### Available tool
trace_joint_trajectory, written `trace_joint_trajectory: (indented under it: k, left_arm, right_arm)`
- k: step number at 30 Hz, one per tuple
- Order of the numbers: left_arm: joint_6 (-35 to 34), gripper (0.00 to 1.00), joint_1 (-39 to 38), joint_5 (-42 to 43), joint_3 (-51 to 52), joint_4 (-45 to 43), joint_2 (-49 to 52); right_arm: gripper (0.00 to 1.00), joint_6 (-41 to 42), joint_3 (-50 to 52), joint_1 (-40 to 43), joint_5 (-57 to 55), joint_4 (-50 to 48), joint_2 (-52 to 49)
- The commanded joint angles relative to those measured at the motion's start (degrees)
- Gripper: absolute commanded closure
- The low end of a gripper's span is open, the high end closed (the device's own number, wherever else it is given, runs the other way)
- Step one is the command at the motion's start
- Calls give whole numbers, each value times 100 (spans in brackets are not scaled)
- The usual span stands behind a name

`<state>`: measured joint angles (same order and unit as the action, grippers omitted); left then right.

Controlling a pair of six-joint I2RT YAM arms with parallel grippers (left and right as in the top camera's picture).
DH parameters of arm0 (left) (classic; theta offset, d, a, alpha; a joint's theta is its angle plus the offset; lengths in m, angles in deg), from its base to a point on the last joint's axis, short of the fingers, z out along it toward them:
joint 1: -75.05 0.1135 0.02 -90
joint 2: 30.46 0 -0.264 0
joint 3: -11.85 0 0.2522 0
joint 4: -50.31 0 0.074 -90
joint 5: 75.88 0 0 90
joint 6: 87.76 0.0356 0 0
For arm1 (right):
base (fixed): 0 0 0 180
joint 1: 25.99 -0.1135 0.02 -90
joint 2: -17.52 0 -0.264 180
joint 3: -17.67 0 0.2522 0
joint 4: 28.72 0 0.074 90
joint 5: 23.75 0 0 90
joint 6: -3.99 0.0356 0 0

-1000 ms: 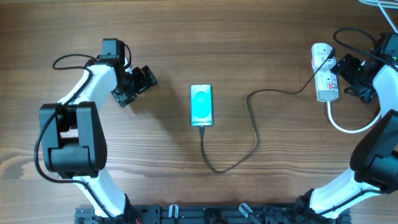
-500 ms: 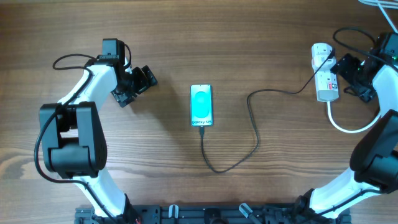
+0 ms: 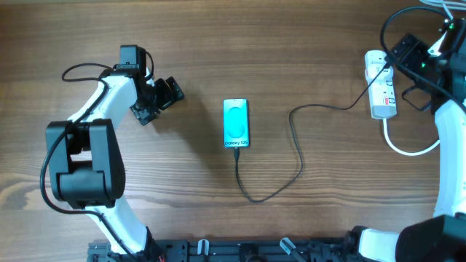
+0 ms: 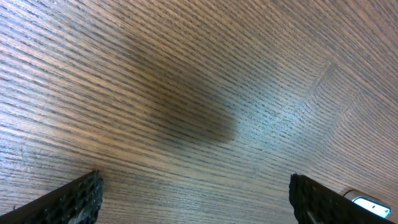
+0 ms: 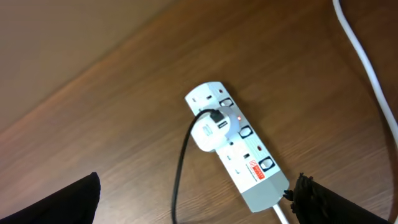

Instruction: Plug charger to phone and switch on socket

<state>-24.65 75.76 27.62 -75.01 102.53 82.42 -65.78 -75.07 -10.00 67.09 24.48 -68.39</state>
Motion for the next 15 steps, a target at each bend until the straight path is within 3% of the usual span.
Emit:
trace_joint_trajectory:
  k: [1,15]
  left_arm:
    - [28,0,0,-157,175,59,179]
    - [28,0,0,-160,173,59,179]
  right_arm:
    - [0,-63,0,-39,-83,0,136]
    - [0,-68,2,-39,-101,35,105]
